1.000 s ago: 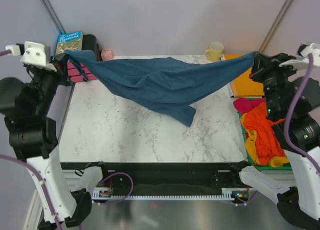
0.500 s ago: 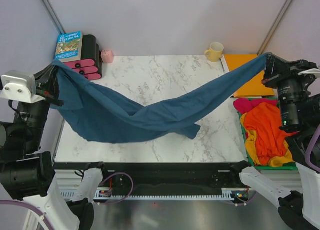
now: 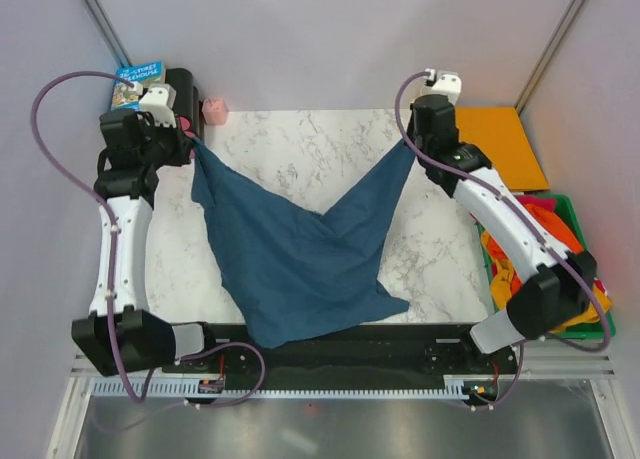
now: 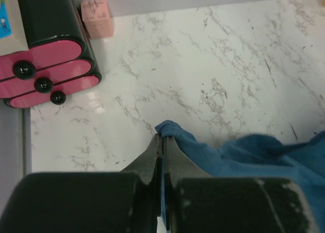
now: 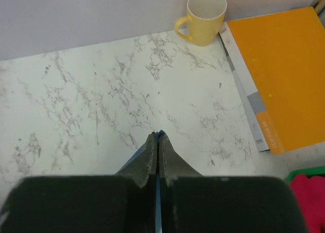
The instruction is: Fold and stack the t-shirts
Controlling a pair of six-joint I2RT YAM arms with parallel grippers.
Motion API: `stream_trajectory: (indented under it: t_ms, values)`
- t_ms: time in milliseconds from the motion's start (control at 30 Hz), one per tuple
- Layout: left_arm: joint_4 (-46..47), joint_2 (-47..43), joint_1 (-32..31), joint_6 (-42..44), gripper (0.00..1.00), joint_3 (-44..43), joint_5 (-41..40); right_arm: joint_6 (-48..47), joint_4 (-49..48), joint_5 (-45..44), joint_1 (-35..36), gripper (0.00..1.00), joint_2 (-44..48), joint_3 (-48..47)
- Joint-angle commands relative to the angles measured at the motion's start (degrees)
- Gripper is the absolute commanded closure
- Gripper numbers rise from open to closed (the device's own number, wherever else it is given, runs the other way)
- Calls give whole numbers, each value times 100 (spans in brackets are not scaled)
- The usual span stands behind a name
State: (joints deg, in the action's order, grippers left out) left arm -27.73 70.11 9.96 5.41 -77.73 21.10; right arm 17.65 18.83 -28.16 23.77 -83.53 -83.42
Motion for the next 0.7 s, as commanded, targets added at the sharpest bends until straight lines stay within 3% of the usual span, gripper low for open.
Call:
stream_trajectory:
  t_ms: [0, 267, 367, 400, 467, 500, 600, 667]
  values:
    - [1014, 676, -90, -102, 98, -461, -114, -182, -503, -479, -65, 100, -619, -1147]
    - [1103, 1988, -819, 267, 98, -1270, -598, -420, -450, -682, -109, 100, -1737, -1950]
    - [813, 2306, -916, 356, 61, -1543, -590, -455, -450, -673, -127, 72, -1720, -1880]
    - [813, 2306, -925, 286, 37, -1517, -598, -455, -476, -629, -110, 58, -1667, -1741]
    - [830, 2140, -908, 233, 22, -1342, -599, -456, -616, -498, -118, 42, -1439, -1529]
    - [856, 2069, -925, 215, 13, -1254, -599, -447, -661, -489, -118, 29, -1351, -1320]
    - [857, 1665, -916, 197, 6, -894, -555, -350, -714, -322, -74, 17, -1017, -976]
    - [857, 1280, -934, 215, 6, -499, -345, -280, -714, -155, 4, 17, -754, -608]
